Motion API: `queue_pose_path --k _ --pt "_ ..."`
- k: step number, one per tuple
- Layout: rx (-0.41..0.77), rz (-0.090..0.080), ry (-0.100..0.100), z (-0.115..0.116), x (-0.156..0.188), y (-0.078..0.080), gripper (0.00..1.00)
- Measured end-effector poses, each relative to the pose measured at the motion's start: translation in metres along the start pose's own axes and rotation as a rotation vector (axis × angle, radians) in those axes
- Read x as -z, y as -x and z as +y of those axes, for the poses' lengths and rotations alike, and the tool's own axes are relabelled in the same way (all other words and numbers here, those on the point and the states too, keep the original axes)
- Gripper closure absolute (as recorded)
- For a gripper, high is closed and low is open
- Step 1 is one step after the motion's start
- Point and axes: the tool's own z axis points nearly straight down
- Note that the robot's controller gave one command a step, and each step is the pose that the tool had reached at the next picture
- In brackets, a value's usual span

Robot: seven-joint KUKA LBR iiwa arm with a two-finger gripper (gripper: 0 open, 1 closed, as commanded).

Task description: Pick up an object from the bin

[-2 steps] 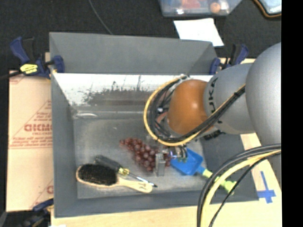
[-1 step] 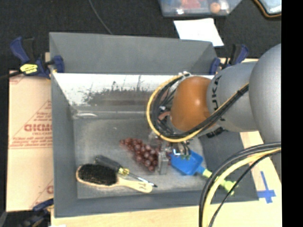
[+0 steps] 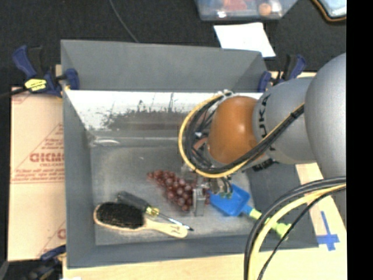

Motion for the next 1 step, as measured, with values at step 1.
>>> queue_pose_path --k 1 --pt "0.003 0.002 0.001 -0.0037 0.003 0.0047 1.0"
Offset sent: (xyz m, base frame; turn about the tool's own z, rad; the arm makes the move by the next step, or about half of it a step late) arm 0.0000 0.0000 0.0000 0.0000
